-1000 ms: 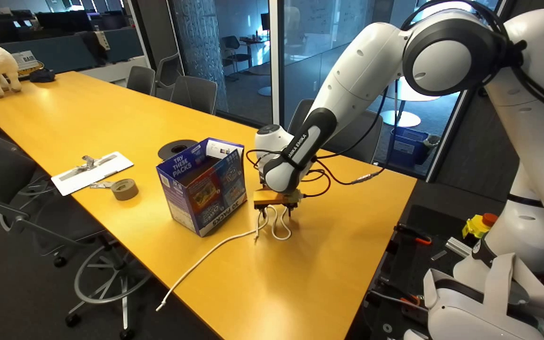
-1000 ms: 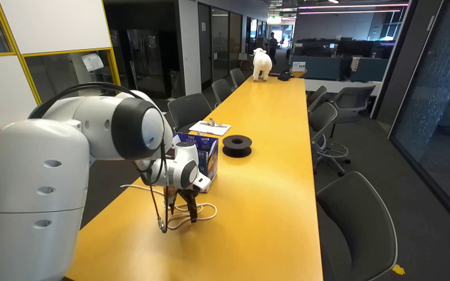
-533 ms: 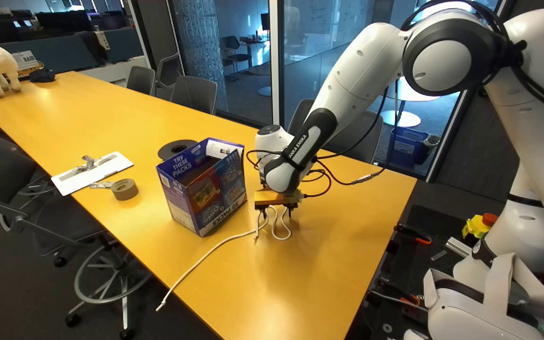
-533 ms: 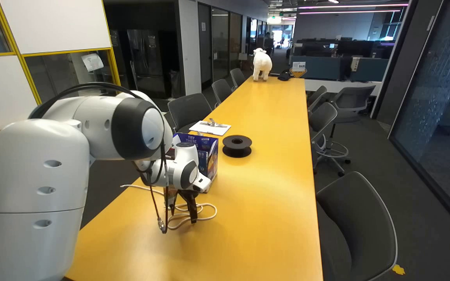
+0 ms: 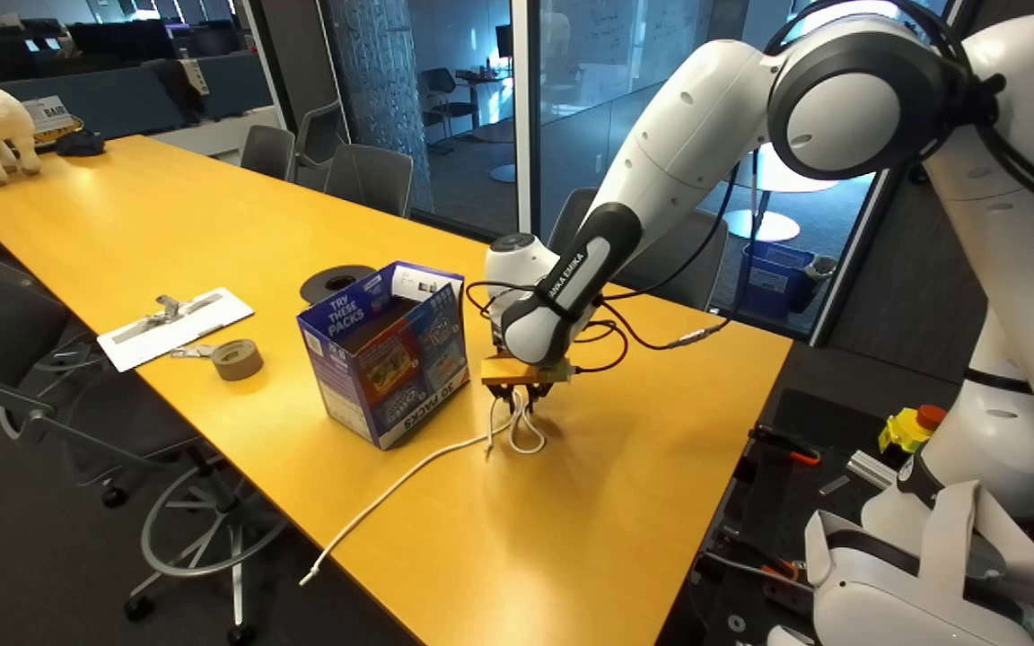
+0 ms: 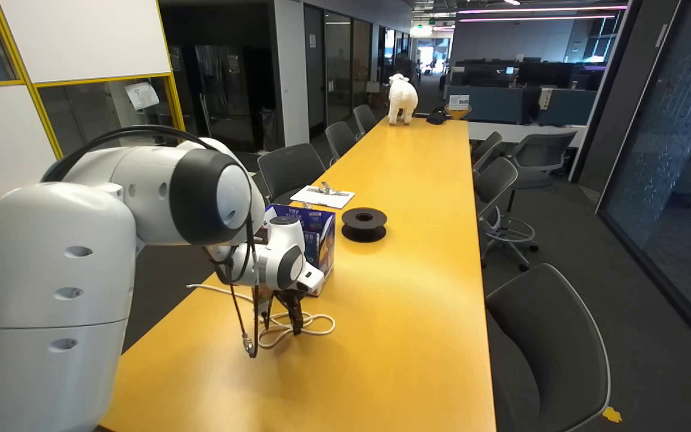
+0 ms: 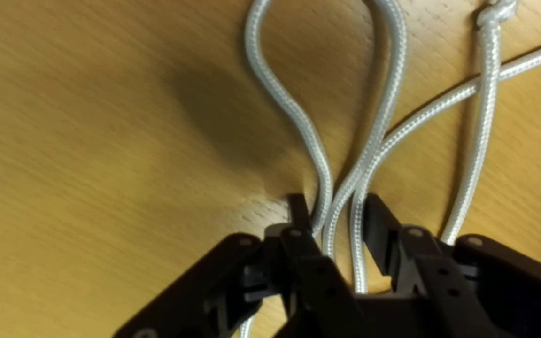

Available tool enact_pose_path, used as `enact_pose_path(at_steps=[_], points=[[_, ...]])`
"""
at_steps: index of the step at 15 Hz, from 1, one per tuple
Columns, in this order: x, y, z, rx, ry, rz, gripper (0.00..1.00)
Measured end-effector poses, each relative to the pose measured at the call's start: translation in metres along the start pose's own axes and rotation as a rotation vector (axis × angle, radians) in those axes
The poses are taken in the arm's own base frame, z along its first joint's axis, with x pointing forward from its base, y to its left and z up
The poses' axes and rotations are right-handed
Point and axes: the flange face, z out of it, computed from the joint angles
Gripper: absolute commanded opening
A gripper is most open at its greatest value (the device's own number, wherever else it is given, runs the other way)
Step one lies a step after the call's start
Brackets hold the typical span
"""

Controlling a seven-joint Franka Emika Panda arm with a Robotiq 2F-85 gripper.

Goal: Put the white ropes in the blue box

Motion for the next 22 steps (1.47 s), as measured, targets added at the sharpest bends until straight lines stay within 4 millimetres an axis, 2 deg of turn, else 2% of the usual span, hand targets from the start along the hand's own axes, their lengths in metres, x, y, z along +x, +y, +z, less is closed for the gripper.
enact_pose_path(at_steps=[3, 4, 8, 10, 12, 14, 16, 22], points=[[0.001, 0.0, -0.001, 0.007, 0.001, 0.003, 0.01], [0.003, 0.001, -0.001, 0.008, 0.0, 0.007, 0.04], [0.02, 0.009, -0.002, 0.031, -0.001, 0.045, 0.04], [0.034, 0.013, -0.011, 0.061, 0.013, 0.061, 0.04], [0.047, 0.015, -0.03, 0.097, 0.035, 0.07, 0.03], [0.057, 0.014, -0.059, 0.141, 0.063, 0.077, 0.03], [0.062, 0.012, -0.097, 0.19, 0.094, 0.076, 0.03], [0.054, 0.007, -0.242, 0.334, 0.21, 0.047, 0.03]])
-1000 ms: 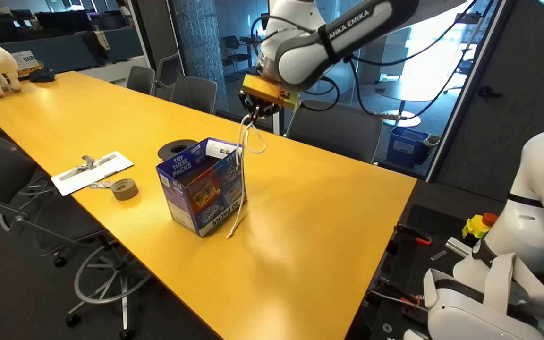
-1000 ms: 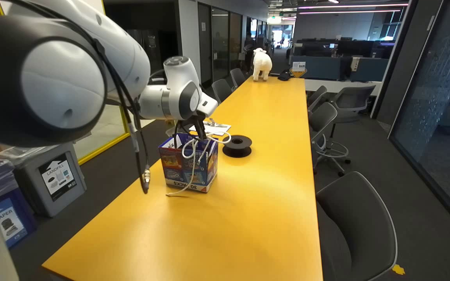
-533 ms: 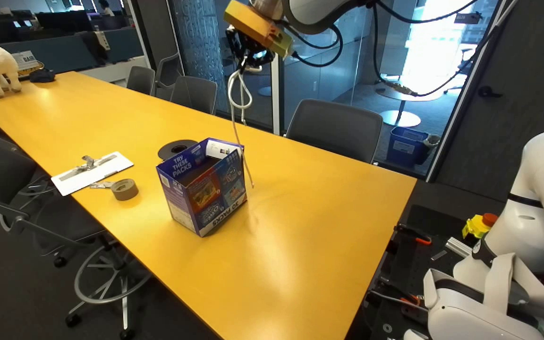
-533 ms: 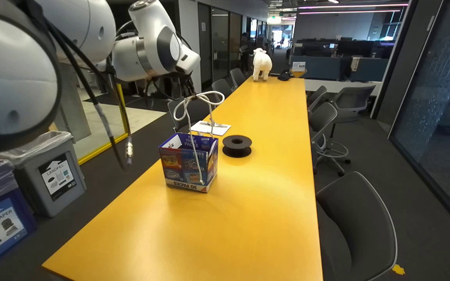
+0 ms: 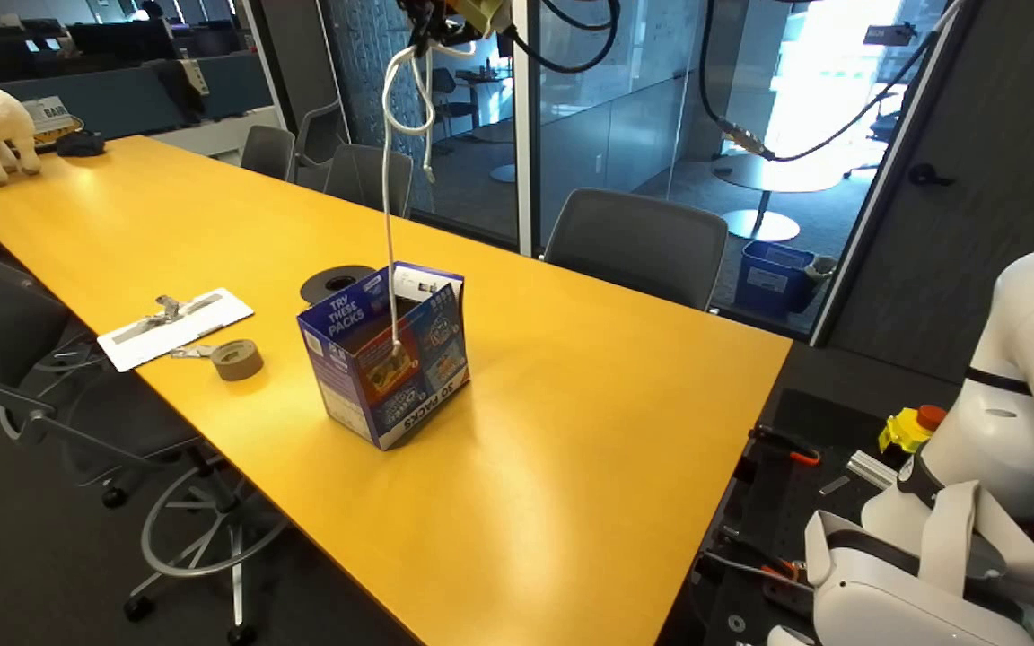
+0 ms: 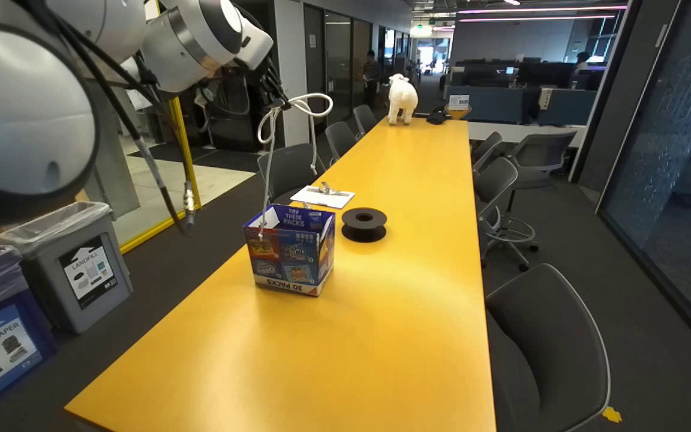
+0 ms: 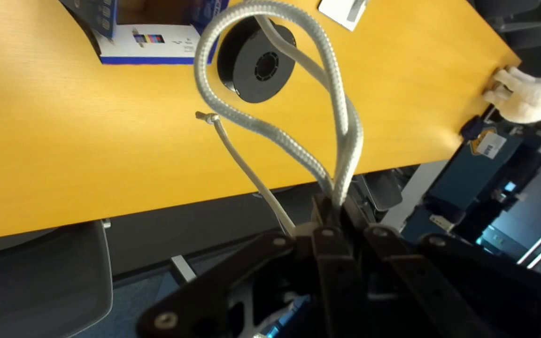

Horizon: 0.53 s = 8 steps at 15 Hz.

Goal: Put the white ropes in the blue box

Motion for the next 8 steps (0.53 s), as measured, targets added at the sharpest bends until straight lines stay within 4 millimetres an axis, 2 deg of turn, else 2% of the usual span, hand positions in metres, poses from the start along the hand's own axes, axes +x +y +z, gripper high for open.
enact_pose_path(at_steps=[3, 8], points=[[-0.002, -0.021, -0.008, 0.033, 0.081, 0.031, 0.02], [0.0, -0.048, 0.002, 0.058, 0.16, 0.06, 0.02]])
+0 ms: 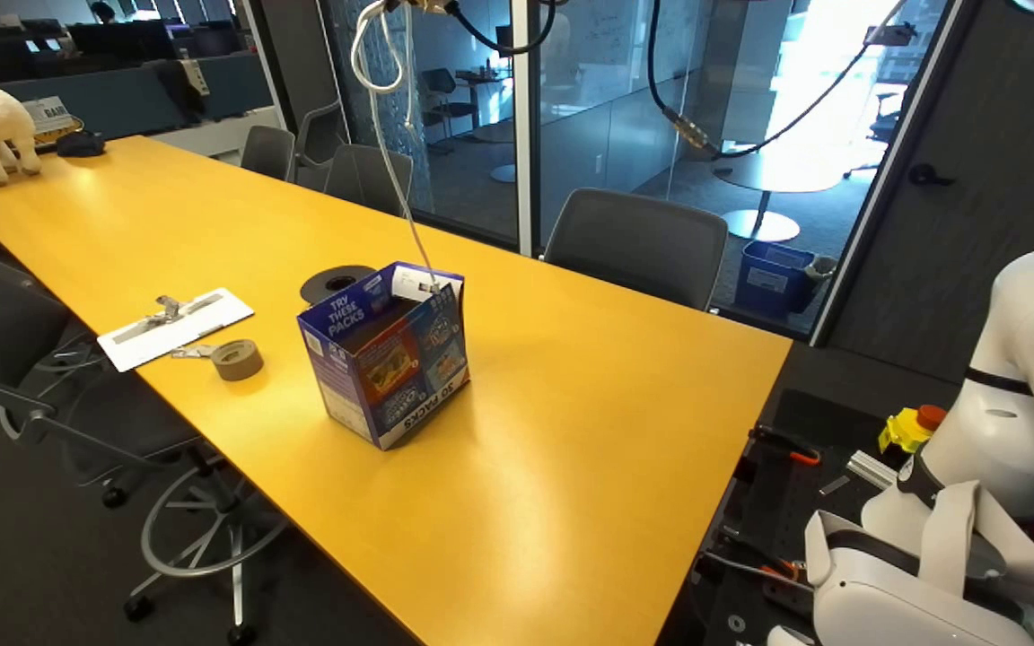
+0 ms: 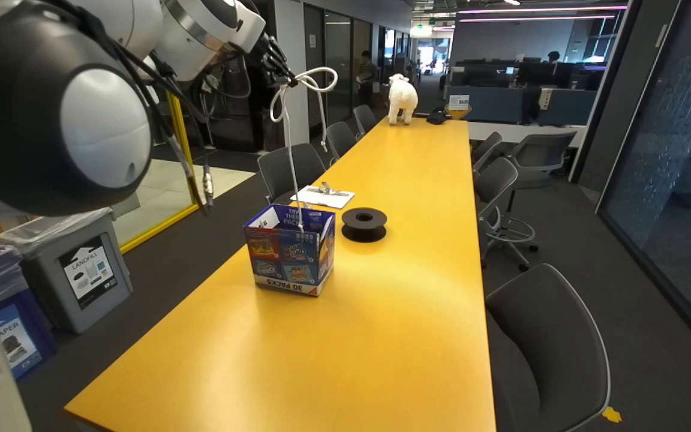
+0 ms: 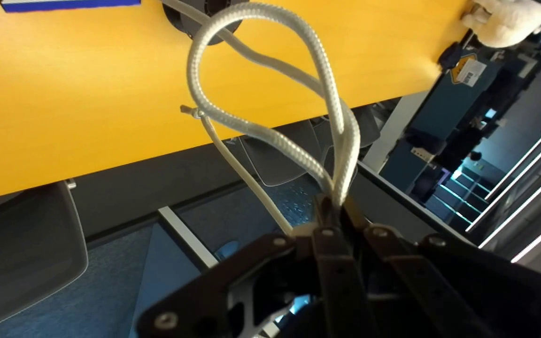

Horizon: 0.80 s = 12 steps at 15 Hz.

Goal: Put the white ropes in the blue box

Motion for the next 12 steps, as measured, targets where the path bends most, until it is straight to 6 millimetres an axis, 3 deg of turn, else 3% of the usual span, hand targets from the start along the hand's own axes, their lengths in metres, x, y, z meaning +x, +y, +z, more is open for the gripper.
enact_pose_path(at_steps=[7, 12], points=[[-0.006, -0.023, 0.016, 0.007, 0.053, 0.002, 0.02], [-0.023, -0.023, 0.042, -0.014, 0.043, -0.005, 0.02]])
